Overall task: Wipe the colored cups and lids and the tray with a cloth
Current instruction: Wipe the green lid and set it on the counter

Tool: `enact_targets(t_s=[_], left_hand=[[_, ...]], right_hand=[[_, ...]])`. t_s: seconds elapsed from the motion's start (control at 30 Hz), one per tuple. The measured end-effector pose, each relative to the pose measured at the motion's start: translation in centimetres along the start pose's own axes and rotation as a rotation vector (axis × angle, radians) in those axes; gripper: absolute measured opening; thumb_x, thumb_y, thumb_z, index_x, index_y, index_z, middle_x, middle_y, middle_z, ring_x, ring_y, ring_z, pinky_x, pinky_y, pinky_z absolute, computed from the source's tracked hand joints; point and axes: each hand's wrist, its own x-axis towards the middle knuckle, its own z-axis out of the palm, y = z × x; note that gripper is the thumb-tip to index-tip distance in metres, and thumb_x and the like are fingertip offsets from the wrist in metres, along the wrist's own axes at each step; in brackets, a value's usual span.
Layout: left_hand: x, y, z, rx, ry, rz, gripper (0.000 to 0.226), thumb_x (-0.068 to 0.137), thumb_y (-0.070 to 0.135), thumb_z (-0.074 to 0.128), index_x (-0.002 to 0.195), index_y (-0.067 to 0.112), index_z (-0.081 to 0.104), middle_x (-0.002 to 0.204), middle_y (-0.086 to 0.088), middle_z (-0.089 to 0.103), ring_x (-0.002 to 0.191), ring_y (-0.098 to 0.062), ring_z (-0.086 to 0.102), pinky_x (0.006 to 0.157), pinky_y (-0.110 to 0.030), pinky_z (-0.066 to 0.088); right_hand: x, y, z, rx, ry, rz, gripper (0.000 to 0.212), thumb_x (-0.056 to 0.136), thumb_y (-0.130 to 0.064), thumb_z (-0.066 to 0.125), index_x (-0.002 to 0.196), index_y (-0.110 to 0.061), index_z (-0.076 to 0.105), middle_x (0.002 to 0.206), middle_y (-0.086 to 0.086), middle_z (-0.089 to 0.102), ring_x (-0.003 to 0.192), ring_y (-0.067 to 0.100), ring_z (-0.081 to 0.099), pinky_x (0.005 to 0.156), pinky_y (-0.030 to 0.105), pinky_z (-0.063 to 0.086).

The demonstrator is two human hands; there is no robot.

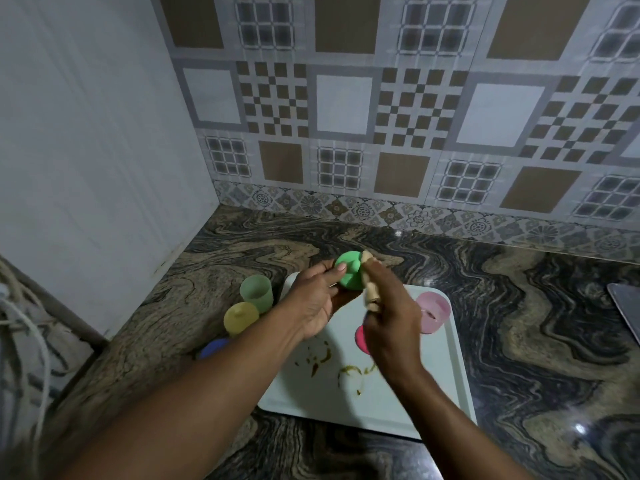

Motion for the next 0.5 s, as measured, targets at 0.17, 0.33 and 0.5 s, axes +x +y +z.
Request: enact_targets(t_s=[0.17,0.33,0.5], left_hand=[[0.0,0.1,-0.7,-0.001,0.067,0.044,0.023,0.101,0.004,0.050,0.123,-0.001,0.055,0.114,-0.023,0.067,0.095,-0.027,0.070,0.074,-0.033,0.060],[-0.2,1.0,-1.6,0.079,0.014,0.045,0.010,0.099,0.009,0.057,0.106,0.010,0.063,0.110,-0.011,0.069,0.100,-0.025,0.069,0.079,-0.035,0.061],[-0.5,-0.5,-1.3,0.315,-0.026,0.091,0.010,0.095,0.016,0.065,0.104,0.015,0.070,0.107,-0.013,0.073,0.095,-0.021,0.070,0.073,-0.029,0.058]], right_hand=[[-2.2,1.7,-0.2,-0.132,-0.195,-0.315,0.061,0.070,0.023,0.059,0.125,0.000,0.067,0.137,0.015,0.061,0.130,0.030,0.057,0.105,0.042,0.050],[-1.3,0.6,-1.1,0.311,0.018,0.279,0.046,0.078,0.001,0.046,0.109,-0.018,0.075,0.092,-0.001,0.077,0.084,0.016,0.074,0.074,0.032,0.061],[2.5,0.0,-0.9,0.801,-0.070,0.888,0.021,0.095,-0.017,0.065,0.103,0.001,0.069,0.092,0.028,0.073,0.083,0.046,0.072,0.068,0.050,0.062]])
